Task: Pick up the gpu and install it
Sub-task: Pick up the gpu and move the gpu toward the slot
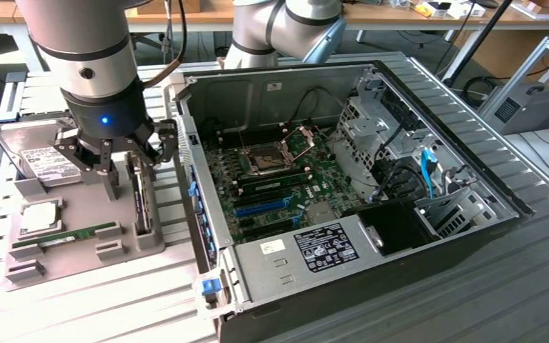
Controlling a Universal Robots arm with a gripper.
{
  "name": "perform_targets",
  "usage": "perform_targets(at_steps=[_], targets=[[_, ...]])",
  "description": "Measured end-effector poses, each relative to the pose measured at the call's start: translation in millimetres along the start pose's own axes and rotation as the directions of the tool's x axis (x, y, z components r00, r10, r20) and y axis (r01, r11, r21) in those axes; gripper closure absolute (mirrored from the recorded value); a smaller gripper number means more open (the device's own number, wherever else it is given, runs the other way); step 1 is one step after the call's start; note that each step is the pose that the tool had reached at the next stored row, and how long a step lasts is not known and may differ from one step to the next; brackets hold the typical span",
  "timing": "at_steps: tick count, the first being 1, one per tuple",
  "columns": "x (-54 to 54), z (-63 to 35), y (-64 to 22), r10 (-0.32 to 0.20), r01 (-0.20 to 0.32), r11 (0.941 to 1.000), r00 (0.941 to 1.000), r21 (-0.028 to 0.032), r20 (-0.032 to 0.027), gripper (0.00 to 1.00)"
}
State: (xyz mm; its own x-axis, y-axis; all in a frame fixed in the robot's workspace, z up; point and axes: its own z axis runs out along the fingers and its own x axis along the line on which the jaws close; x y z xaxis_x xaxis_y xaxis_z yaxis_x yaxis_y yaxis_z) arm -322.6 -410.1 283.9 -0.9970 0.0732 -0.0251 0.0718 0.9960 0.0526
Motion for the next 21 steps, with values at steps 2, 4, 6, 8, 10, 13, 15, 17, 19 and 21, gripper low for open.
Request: perform_targets(at_steps=[2, 4, 6, 8, 10, 13, 15, 17, 19, 21], targets=[[0.2, 4.5, -0.1, 0.0, 0.0, 1.0, 1.0, 0.0, 0.0001, 0.44], [0.3, 10.9, -0.2, 0.0, 0.0, 1.0, 1.0, -0.0001, 0.0001, 0.44], [0.5, 17.1, -0.4, 0.0, 0.0, 1.0, 1.0, 0.0, 0.0, 0.44], [0.7, 23.3, -0.7, 0.0, 0.0, 1.0, 1.0, 0.0, -0.0005, 0.44], [0.8, 26.9, -0.8, 0.0, 0.0, 1.0, 1.0, 0.0001, -0.001, 0.44], [0.9, 31.2, -1.0, 0.0, 0.0, 1.0, 1.0, 0.0, -0.0013, 0.44], [1.0, 33.4, -1.2, 0.0, 0.0, 1.0, 1.0, 0.0, -0.0014, 0.44], [1.1, 34.1, -1.2, 0.0, 0.0, 1.0, 1.0, 0.0002, -0.0016, 0.44], [1.1, 34.1, -1.2, 0.0, 0.0, 1.0, 1.0, 0.0002, -0.0015, 0.44], [1.1, 36.3, -1.3, 0.0, 0.0, 1.0, 1.0, -0.0001, -0.0012, 0.44]])
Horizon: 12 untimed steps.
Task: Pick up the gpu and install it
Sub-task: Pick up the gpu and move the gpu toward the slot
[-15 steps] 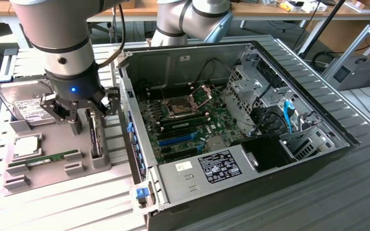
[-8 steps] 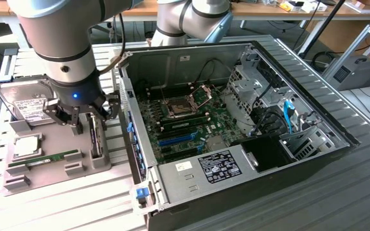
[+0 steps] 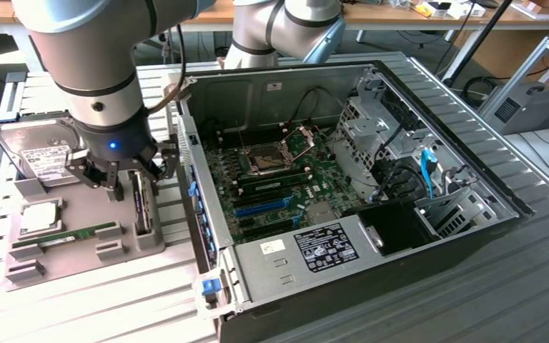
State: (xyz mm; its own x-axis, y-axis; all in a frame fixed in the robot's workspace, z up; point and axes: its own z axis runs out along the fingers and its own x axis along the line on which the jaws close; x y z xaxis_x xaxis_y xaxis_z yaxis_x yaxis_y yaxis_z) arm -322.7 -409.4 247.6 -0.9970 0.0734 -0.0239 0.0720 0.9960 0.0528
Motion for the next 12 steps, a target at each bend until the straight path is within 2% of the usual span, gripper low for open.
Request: perform_targets(at_steps=[4, 12], targets=[[0.2, 5.1, -0.3, 0.0, 0.0, 1.0, 1.0, 0.0002, -0.0002, 0.44], [-1.2, 5.8, -0.2, 0.0, 0.0, 1.0, 1.0, 0.0002, -0.0002, 0.44]])
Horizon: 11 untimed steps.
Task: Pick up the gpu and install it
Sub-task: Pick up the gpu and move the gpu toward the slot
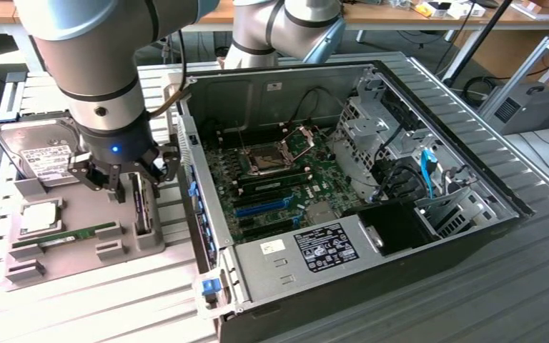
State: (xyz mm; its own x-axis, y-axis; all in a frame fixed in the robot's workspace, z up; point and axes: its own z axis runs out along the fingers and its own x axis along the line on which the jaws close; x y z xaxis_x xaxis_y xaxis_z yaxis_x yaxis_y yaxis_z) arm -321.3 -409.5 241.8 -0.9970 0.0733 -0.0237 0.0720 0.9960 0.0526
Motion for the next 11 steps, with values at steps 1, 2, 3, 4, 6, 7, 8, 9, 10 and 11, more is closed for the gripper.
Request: perform_targets(at_steps=[1, 2, 3, 4, 6, 7, 8, 9, 10, 11], targets=[[0.0, 0.0, 0.0, 0.0, 0.0, 1.0, 1.0, 0.0, 0.0, 0.44], [-0.1, 0.0, 0.0, 0.0, 0.0, 1.0, 1.0, 0.0, -0.0001, 0.44], [-0.1, 0.0, 0.0, 0.0, 0.0, 1.0, 1.0, 0.0, -0.0001, 0.44], [-0.1, 0.0, 0.0, 0.0, 0.0, 1.0, 1.0, 0.0, -0.0001, 0.44], [-0.2, 0.0, -0.5, 0.0, 0.0, 1.0, 1.0, 0.0, -0.0001, 0.44], [-0.2, 0.0, -0.7, 0.0, 0.0, 1.0, 1.0, 0.0, -0.0001, 0.44], [-0.2, 0.0, -0.7, 0.0, 0.0, 1.0, 1.0, 0.0, -0.0001, 0.44], [-0.2, 0.0, -0.7, 0.0, 0.0, 1.0, 1.0, 0.0, -0.0001, 0.44], [-0.2, 0.0, -0.7, 0.0, 0.0, 1.0, 1.0, 0.0, 0.0, 0.44], [-0.2, 0.0, -0.7, 0.0, 0.0, 1.0, 1.0, 0.0, -0.0001, 0.44]])
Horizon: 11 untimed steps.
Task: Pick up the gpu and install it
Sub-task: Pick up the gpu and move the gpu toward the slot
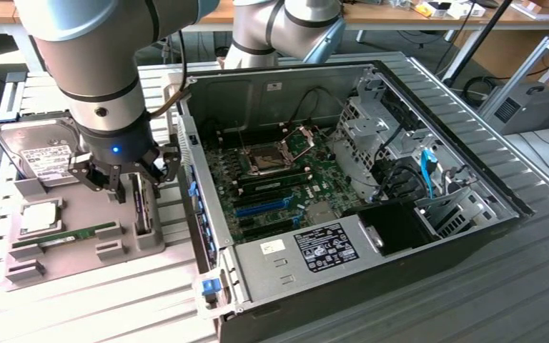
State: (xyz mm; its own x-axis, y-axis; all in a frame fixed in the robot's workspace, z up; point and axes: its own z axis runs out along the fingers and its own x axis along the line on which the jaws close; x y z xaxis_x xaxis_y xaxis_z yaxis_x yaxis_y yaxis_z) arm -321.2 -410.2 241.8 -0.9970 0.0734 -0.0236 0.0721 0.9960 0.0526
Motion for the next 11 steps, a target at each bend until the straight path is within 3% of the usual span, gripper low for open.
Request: perform_targets(at_steps=[9, 11], targets=[[0.0, 0.0, 0.0, 0.0, 0.0, 1.0, 1.0, 0.0, 0.0, 0.45], [0.0, 0.0, 0.0, 0.0, 0.0, 1.0, 1.0, 0.0, 0.0, 0.59]])
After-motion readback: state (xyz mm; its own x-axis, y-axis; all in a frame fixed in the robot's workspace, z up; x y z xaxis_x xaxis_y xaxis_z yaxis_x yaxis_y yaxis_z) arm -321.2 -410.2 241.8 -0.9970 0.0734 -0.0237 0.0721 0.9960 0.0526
